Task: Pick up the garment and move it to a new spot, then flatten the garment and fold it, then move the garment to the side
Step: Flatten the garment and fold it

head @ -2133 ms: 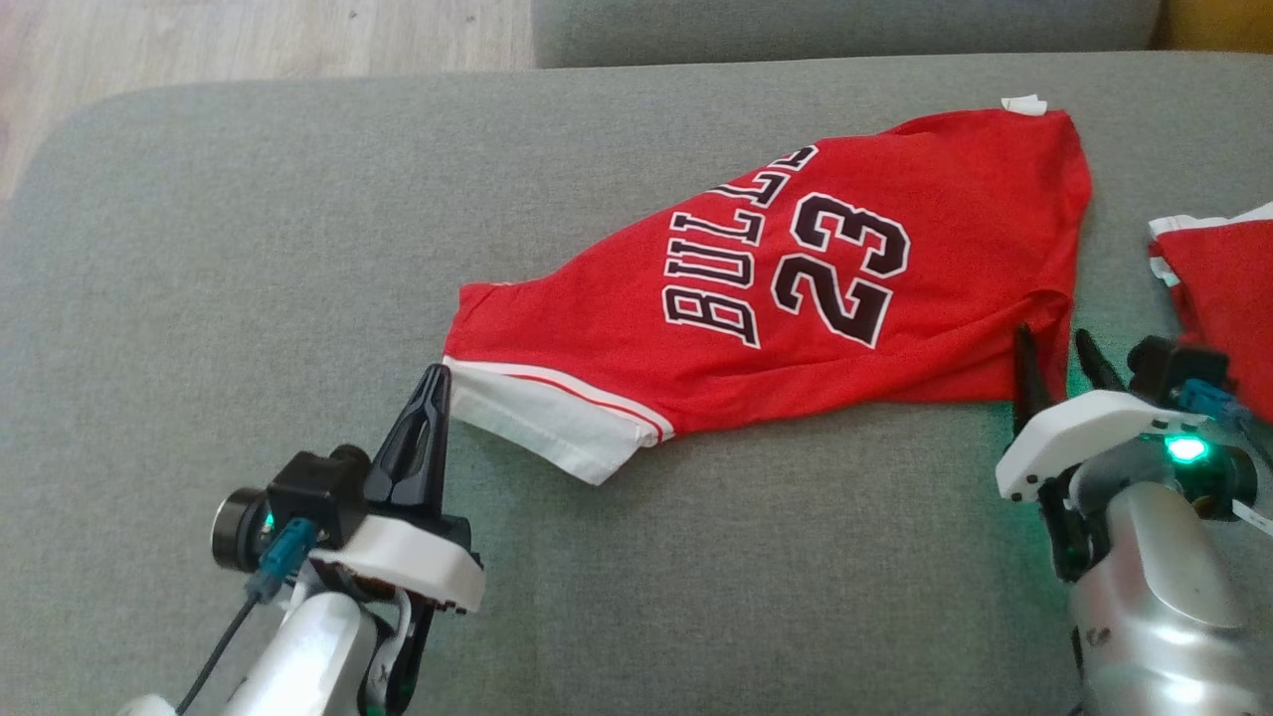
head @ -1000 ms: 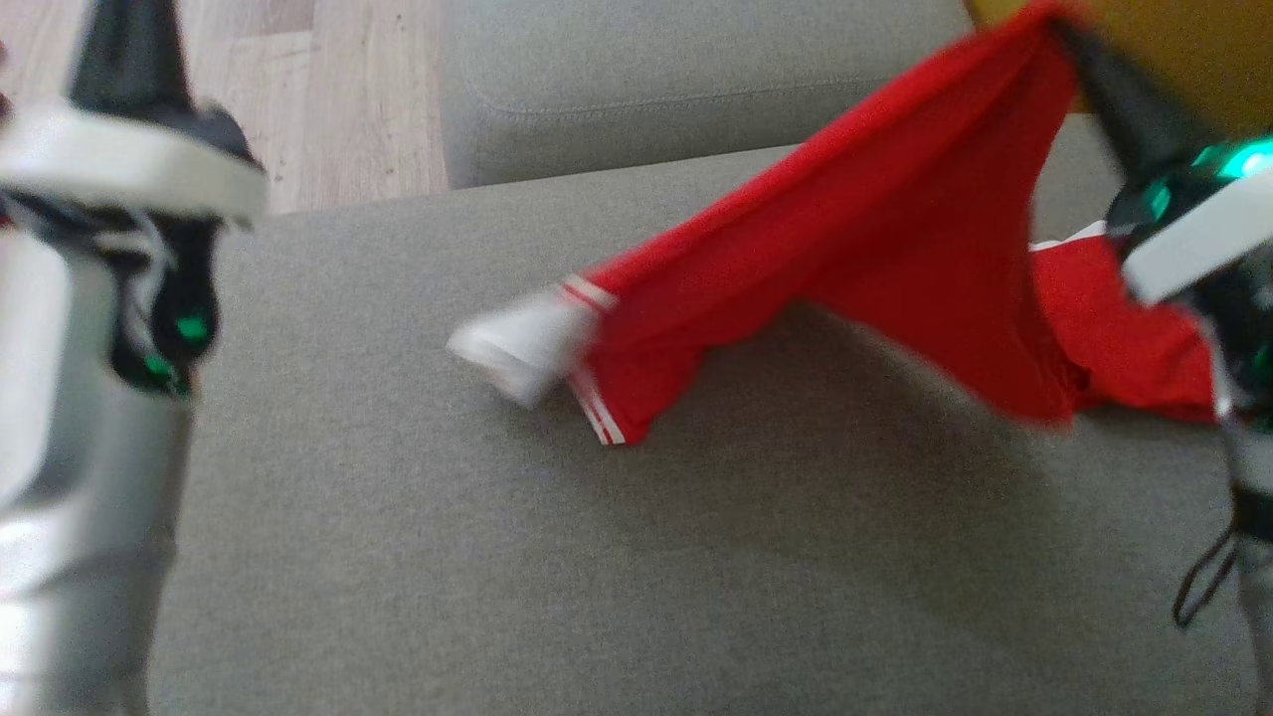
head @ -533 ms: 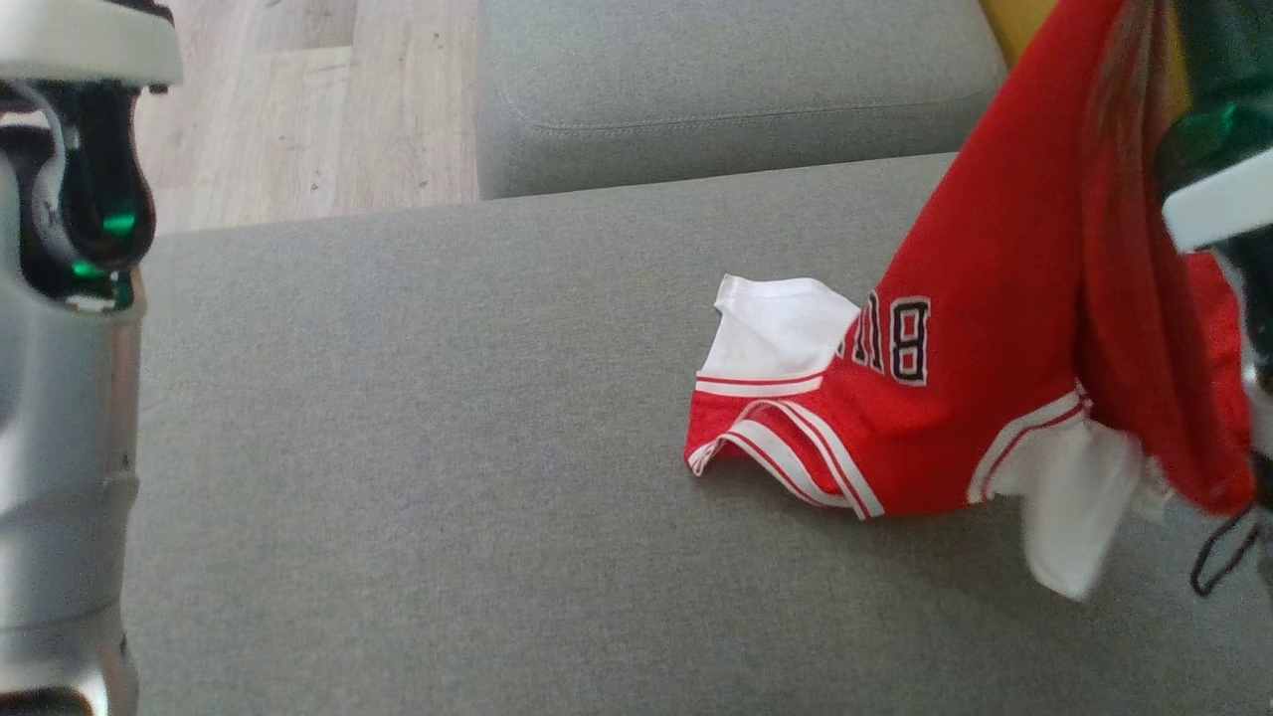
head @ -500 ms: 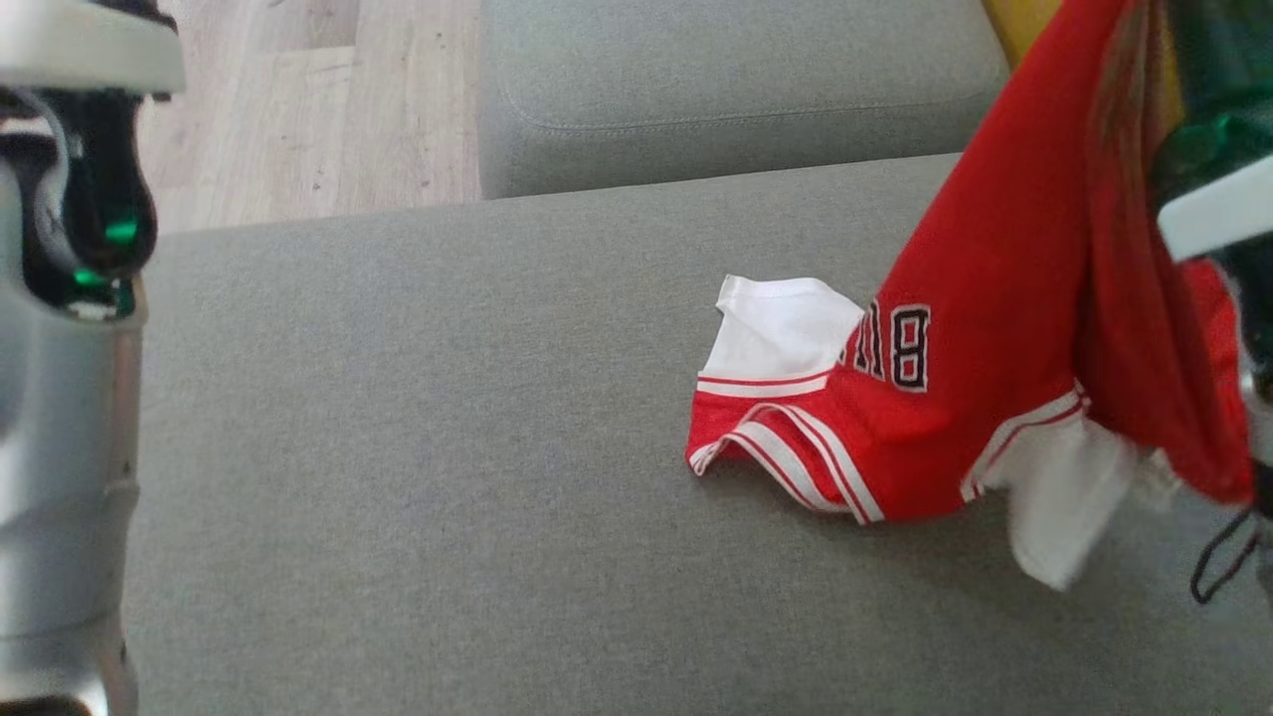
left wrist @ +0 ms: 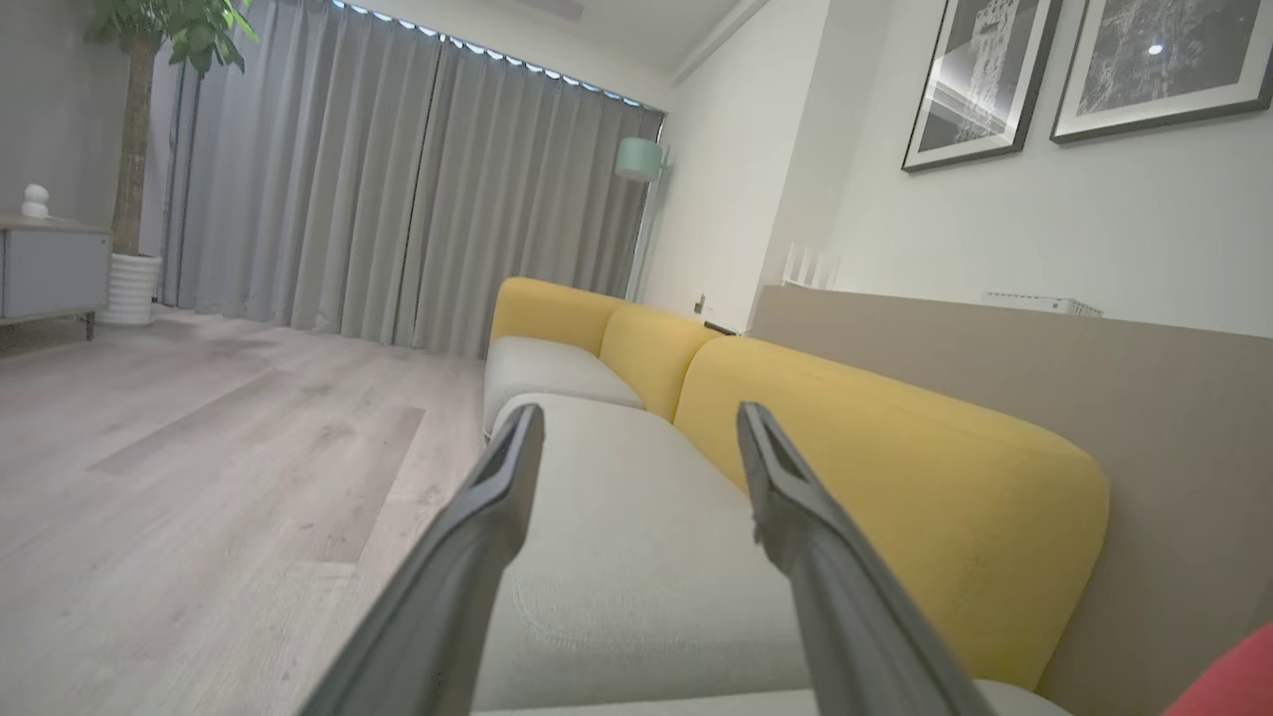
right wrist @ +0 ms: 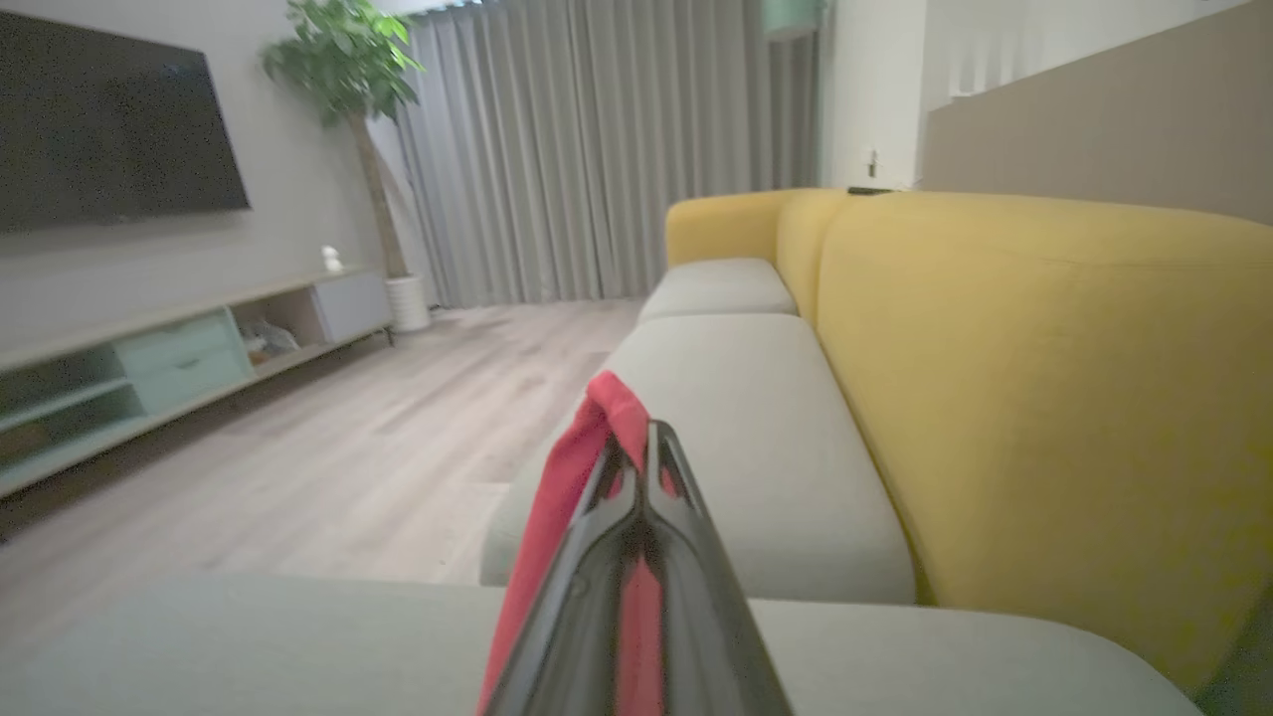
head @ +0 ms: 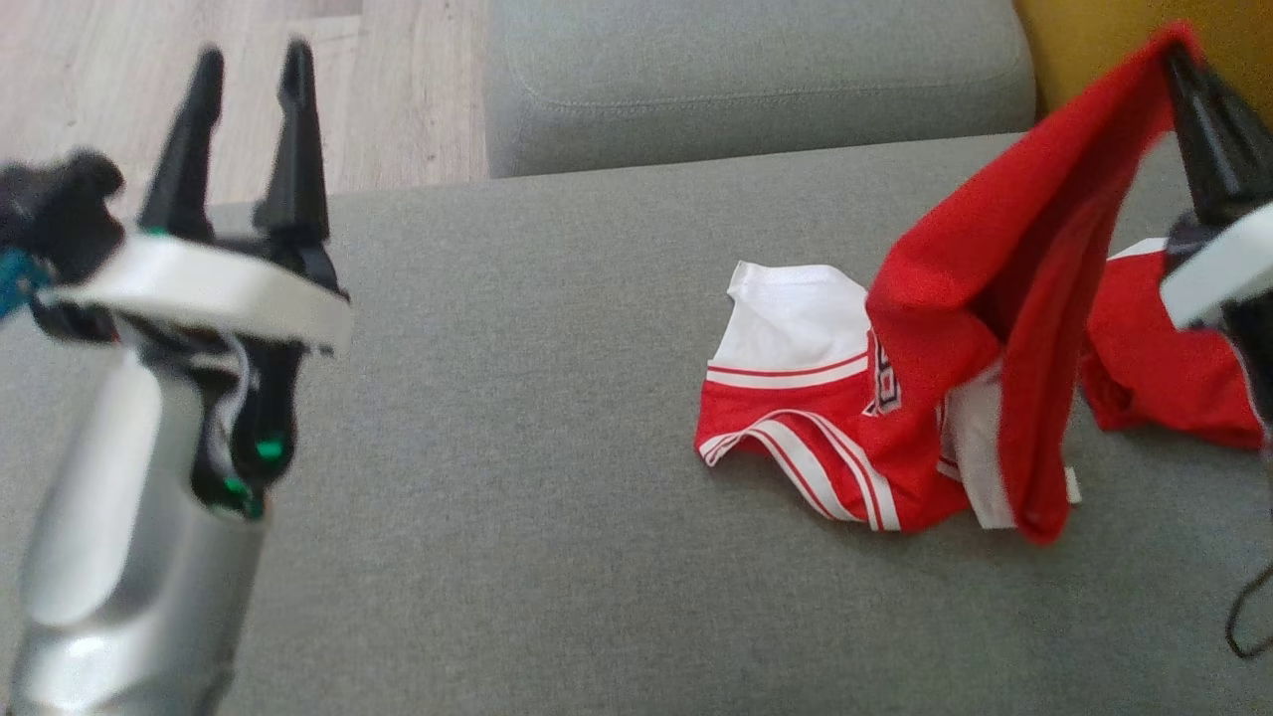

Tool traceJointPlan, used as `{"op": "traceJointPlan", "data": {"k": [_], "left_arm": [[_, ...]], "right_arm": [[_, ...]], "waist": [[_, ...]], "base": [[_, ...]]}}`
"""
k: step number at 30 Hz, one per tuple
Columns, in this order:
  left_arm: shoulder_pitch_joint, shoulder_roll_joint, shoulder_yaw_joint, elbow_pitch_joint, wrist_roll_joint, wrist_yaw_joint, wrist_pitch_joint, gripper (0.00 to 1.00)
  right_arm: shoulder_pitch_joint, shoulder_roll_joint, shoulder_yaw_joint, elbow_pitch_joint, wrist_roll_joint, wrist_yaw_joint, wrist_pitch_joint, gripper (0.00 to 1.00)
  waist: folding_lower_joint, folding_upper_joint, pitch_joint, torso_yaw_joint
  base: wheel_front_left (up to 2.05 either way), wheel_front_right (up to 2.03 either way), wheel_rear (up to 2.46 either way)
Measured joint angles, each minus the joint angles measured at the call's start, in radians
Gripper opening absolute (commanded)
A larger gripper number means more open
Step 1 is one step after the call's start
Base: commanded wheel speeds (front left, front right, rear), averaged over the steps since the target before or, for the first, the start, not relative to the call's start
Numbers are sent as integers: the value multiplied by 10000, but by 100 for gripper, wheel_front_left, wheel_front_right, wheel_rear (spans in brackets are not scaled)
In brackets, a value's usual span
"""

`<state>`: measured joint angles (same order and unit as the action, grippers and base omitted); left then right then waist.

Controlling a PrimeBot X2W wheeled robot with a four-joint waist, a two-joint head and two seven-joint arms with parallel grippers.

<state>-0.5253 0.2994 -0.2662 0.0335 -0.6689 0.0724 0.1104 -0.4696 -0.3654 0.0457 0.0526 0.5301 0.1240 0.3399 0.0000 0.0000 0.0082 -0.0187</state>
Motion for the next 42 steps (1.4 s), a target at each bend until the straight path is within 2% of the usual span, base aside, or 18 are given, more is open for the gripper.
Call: {"op": "traceJointPlan", "data": {"k": [2, 3, 4, 8, 12, 21, 27, 33, 37, 42], "left_arm": [[418, -79, 2, 0, -4, 86, -184, 100], [626, -115, 4, 0, -33, 100, -261, 100], [832, -167, 6, -2, -115, 117, -345, 100], [1518, -309, 12, -25, -211, 174, -698, 100], [1866, -345, -15, -36, -209, 173, -945, 100], [2018, -393, -15, -44, -207, 215, -1210, 100], [2028, -445, -69, -48, -207, 244, -1296, 100], [2314, -548, -92, -77, -209, 261, -1484, 100], [2664, -608, -201, -75, -207, 337, -1609, 100], [2888, -734, -332, -73, -207, 341, -1659, 100]], "right_arm": [[298, 12, -341, 362, -575, 0, 182, 0], [446, 92, -573, 543, -792, 0, 314, 25], [610, 224, -865, 706, -1062, 0, 441, 100], [1291, 711, -1829, 878, -2458, 0, 698, 100], [1511, 1384, -2499, 621, -3235, 0, 702, 100], [1557, 1695, -2819, -385, -4153, 0, 905, 100], [1651, 2023, -2690, -1254, -4174, 0, 443, 100], [2599, 2589, -1829, -2029, -4004, 0, -654, 100], [3530, 2989, -1350, -2054, -3486, 0, -1411, 100], [4294, 3141, -477, -1492, -3335, 0, -2119, 100]], "waist": [[1, 0, 71, 1], [1, 0, 99, -13], [1, 0, 124, -33], [1, 0, 248, -134], [1, 0, 334, -294], [0, 0, 393, -569], [0, 0, 372, -570], [0, 0, 285, -459], [0, 0, 245, -311], [0, 0, 312, -70]], "base": [[0, 0, 0], [0, 0, 0], [0, 0, 0], [0, 0, 0], [0, 0, 0], [0, 0, 0], [0, 0, 0], [0, 0, 0], [0, 0, 0], [0, 0, 0]]}}
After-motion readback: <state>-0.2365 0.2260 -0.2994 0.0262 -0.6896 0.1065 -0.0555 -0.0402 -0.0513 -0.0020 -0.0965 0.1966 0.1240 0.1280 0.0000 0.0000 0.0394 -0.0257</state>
